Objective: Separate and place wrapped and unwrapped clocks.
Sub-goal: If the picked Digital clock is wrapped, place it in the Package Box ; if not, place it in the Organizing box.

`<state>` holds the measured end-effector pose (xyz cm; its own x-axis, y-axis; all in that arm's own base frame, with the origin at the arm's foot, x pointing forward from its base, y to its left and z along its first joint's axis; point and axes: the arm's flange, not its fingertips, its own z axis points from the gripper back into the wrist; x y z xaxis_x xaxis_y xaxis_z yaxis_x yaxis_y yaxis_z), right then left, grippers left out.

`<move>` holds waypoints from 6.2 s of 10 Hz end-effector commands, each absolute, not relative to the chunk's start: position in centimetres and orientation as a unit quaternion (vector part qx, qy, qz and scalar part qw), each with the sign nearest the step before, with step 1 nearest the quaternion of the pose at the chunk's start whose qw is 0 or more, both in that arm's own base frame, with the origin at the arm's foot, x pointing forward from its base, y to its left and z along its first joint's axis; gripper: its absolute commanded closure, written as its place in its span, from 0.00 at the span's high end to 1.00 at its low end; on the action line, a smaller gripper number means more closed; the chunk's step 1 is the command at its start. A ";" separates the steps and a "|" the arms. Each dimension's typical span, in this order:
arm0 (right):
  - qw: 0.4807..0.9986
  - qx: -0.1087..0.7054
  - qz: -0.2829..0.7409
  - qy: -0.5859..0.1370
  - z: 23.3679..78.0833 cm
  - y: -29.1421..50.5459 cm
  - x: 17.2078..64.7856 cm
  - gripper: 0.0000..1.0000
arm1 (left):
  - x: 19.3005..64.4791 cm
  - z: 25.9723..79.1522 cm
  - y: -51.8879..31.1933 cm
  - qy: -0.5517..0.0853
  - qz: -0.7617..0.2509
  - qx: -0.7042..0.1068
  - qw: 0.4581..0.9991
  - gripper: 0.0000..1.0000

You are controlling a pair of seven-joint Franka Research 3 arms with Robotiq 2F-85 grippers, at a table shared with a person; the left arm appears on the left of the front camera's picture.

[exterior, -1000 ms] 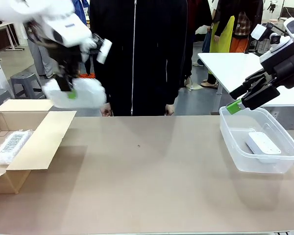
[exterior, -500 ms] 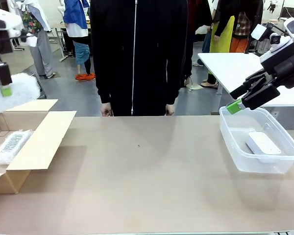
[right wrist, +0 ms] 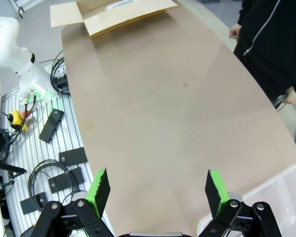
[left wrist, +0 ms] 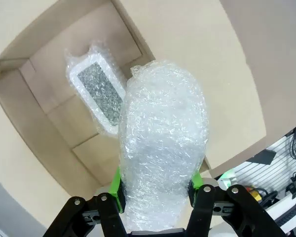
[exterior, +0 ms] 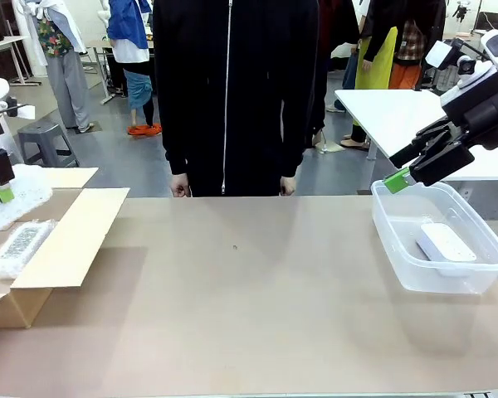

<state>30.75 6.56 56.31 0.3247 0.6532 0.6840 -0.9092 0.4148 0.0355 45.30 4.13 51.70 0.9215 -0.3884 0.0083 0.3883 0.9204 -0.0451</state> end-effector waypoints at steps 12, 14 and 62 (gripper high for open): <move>0.779 0.229 0.499 -0.304 56.2 6.8 31.0 1.00 | 42.6 50.1 10.0 -0.021 -0.053 -0.045 0.997 0.56; 0.779 0.229 0.499 -0.304 56.2 6.8 31.0 1.00 | 42.8 49.2 10.6 -0.034 -0.054 -0.043 0.997 0.56; 0.779 0.229 0.499 -0.304 56.2 6.8 31.0 1.00 | 38.5 63.6 7.1 -0.108 -0.139 -0.074 0.982 1.00</move>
